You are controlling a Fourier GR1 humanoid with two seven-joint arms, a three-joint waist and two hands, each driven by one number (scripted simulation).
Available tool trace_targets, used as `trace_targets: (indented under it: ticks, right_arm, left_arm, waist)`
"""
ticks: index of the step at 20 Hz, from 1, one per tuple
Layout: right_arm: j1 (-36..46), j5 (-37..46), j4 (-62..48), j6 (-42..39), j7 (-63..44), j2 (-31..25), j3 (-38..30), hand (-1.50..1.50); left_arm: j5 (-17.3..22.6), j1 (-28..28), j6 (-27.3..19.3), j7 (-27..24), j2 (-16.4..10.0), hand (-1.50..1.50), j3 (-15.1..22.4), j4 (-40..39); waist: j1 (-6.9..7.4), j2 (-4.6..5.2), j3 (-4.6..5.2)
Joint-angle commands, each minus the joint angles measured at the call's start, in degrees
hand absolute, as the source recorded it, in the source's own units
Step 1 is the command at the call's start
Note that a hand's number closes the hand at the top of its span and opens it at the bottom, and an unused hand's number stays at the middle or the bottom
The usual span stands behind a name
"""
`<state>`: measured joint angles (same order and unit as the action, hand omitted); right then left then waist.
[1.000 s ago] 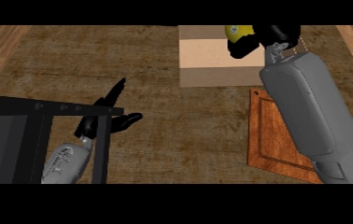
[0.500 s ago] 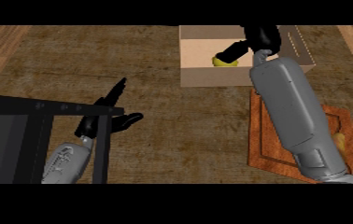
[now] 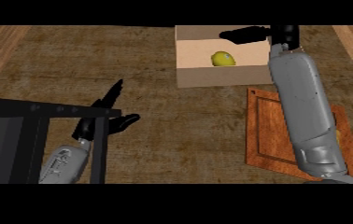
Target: Pick the lemon from the cutting board and place it in the cardboard box
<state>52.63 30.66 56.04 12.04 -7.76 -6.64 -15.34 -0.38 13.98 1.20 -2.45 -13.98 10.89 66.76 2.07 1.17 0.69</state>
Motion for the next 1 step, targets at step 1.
trace_targets:
  ticks: [1]
  right_arm:
    - [-0.89, -8.12, 0.54, -0.62, 5.45, -1.92, -6.95, -1.50]
  left_arm:
    - [0.96, 4.35, 1.84, -1.33, 1.85, 0.00, 1.33, 6.56]
  waist:
    - [-1.55, -1.06, -0.92]
